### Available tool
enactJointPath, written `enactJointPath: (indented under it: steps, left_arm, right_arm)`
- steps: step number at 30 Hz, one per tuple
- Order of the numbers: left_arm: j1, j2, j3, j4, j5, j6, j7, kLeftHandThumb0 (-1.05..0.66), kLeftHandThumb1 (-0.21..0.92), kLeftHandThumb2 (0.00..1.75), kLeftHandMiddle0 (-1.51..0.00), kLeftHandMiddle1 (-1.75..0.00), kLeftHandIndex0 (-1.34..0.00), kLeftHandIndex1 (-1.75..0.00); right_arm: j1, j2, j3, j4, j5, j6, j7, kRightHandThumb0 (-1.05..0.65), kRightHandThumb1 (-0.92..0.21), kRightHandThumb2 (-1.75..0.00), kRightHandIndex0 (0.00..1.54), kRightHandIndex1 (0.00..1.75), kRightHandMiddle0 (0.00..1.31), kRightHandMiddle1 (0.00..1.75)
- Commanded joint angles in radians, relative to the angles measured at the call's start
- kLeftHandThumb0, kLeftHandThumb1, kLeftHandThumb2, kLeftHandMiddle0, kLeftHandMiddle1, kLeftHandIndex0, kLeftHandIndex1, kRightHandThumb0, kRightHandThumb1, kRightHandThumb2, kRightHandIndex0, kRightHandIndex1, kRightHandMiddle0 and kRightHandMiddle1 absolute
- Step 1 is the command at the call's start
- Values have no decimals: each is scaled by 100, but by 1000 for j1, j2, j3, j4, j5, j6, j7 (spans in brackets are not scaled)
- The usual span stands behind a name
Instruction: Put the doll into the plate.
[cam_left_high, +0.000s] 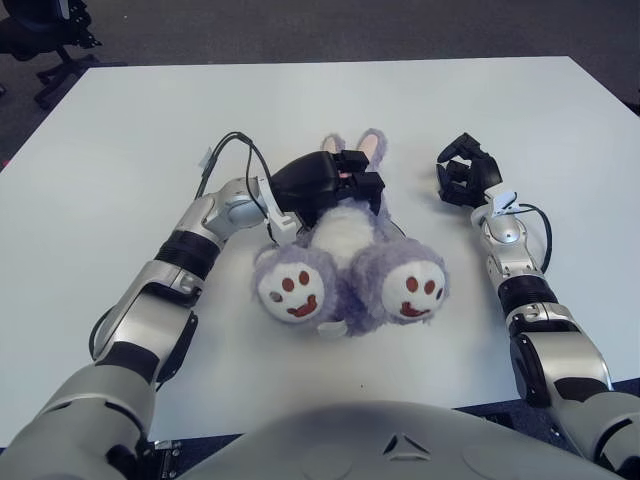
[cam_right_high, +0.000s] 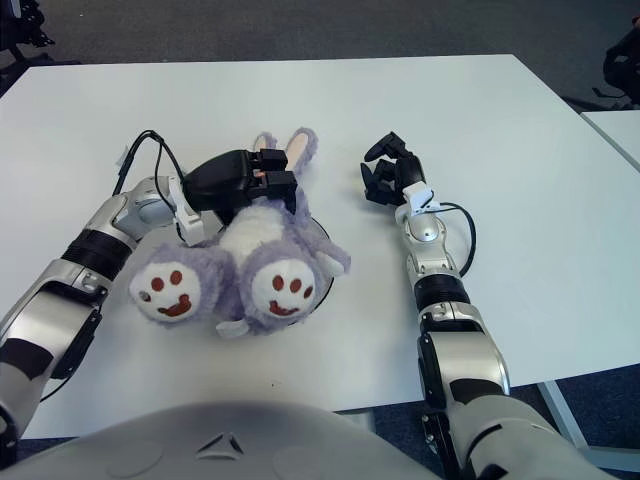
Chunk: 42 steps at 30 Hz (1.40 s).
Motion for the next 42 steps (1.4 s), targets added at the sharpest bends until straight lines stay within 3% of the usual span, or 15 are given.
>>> enactJointPath:
  steps: [1, 6, 17, 21, 22, 24, 25, 28, 32, 42]
  left_arm:
    - [-1, 25, -28, -44, -69, 47, -84, 0, 84, 31, -63, -109, -51, -154]
    - [16, 33, -38, -89, -138, 114, -163, -1, 91, 23, -56, -111, -45, -154]
    - [32, 43, -34, -159, -204, 178, -255, 0, 92, 24, -54, -117, -39, -155]
    - [33, 46, -33, -175, -201, 189, -279, 0, 92, 29, -46, -127, -37, -156]
    - [31, 49, -33, -178, -196, 191, -286, -4, 92, 27, -42, -111, -33, -139]
    - [27, 56, -36, -186, -186, 196, -301, -13, 92, 18, -42, -49, -36, -71]
    - [25, 59, -37, -190, -183, 197, -309, -14, 92, 16, -41, -31, -37, -50]
    - [23, 64, -37, -196, -180, 197, -324, -14, 92, 12, -38, -10, -38, -23]
    - [21, 69, -36, -200, -175, 191, -335, -12, 92, 10, -33, -2, -38, -12]
    - [12, 87, -25, -204, -134, 146, -323, -5, 92, 9, -25, 0, -37, -7]
  right_arm:
    - [103, 19, 26, 78, -33, 91, 22, -40, -58, -97, 89, 175, 42, 175]
    - [103, 20, 26, 77, -33, 91, 22, -40, -58, -97, 89, 175, 42, 175]
    - [103, 20, 25, 74, -31, 91, 24, -40, -58, -97, 89, 175, 42, 175]
    - [104, 20, 26, 73, -31, 91, 24, -40, -58, -97, 89, 175, 42, 175]
    - [103, 20, 25, 73, -31, 92, 25, -40, -58, -97, 89, 175, 42, 175]
    - [102, 20, 26, 73, -31, 93, 25, -40, -58, -97, 88, 175, 42, 175]
    - [102, 20, 26, 72, -30, 94, 26, -40, -58, -97, 88, 175, 42, 175]
    - [102, 20, 25, 71, -30, 96, 27, -40, -58, -97, 88, 175, 42, 175]
    - [102, 20, 25, 69, -29, 99, 27, -40, -58, -97, 88, 175, 42, 175]
    - [101, 19, 25, 69, -29, 99, 28, -40, -58, -96, 88, 175, 42, 175]
